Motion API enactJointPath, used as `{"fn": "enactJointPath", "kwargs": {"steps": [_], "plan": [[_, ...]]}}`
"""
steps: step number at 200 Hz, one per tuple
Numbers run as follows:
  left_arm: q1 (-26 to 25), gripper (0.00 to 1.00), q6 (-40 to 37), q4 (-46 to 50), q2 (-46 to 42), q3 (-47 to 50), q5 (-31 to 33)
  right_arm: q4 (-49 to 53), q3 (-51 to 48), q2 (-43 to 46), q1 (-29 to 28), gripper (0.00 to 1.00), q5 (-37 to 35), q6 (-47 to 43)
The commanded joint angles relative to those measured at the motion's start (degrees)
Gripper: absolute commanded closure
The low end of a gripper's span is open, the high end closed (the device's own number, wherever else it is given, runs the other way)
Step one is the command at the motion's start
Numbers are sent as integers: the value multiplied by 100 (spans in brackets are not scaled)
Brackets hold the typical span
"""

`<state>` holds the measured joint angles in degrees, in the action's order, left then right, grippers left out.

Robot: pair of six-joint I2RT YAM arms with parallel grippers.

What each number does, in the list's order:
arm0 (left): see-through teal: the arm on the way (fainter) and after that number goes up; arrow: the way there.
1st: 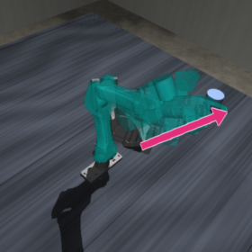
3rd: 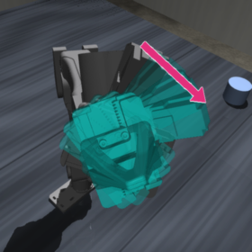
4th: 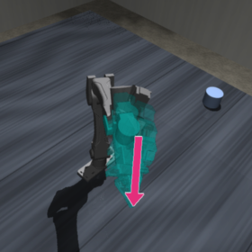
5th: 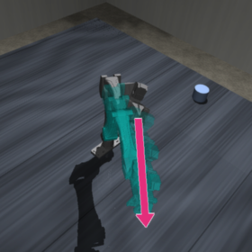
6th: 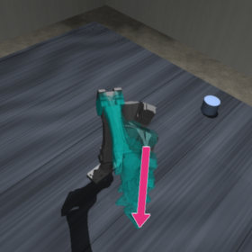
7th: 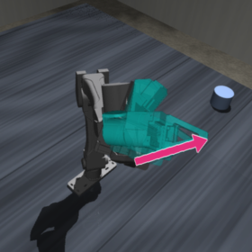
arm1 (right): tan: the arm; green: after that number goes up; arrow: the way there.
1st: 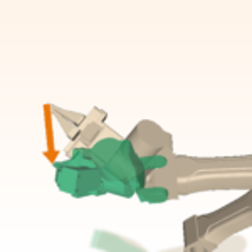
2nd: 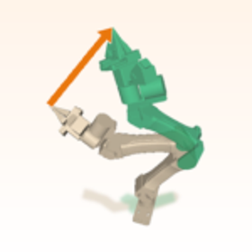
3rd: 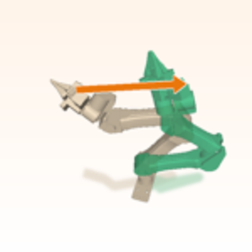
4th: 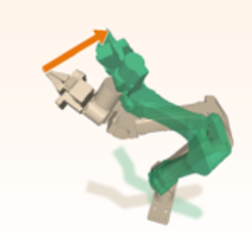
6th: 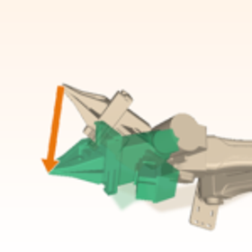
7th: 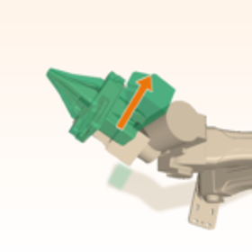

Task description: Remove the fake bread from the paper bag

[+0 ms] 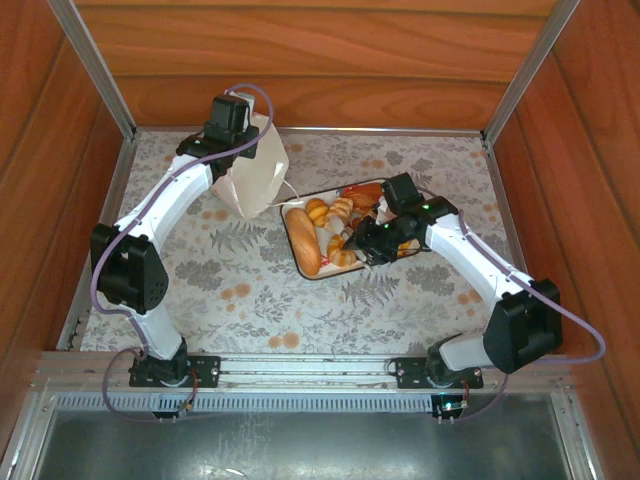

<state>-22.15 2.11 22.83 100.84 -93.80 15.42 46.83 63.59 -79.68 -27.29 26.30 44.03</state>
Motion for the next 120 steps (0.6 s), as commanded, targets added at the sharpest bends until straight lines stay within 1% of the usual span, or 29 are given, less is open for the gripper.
{"fn": "enactJointPath", "kwargs": {"steps": [1,23,42,72,91,120], "plan": [[-26,100,-51,48,94,-191,102,336,244,263,31,52,139,-131],[-26,100,-70,44,85,-225,113,576,372,338,36,52,21,-192],[-26,100,-79,46,64,-241,125,808,528,428,39,55,-134,-270],[-26,100,-31,46,-19,-244,1,1011,802,584,79,67,-395,-382],[-33,100,-9,51,-117,-218,-138,1077,956,619,131,72,-452,-458],[38,100,3,111,-378,-117,-484,1092,1136,741,227,75,-560,-598]]}}
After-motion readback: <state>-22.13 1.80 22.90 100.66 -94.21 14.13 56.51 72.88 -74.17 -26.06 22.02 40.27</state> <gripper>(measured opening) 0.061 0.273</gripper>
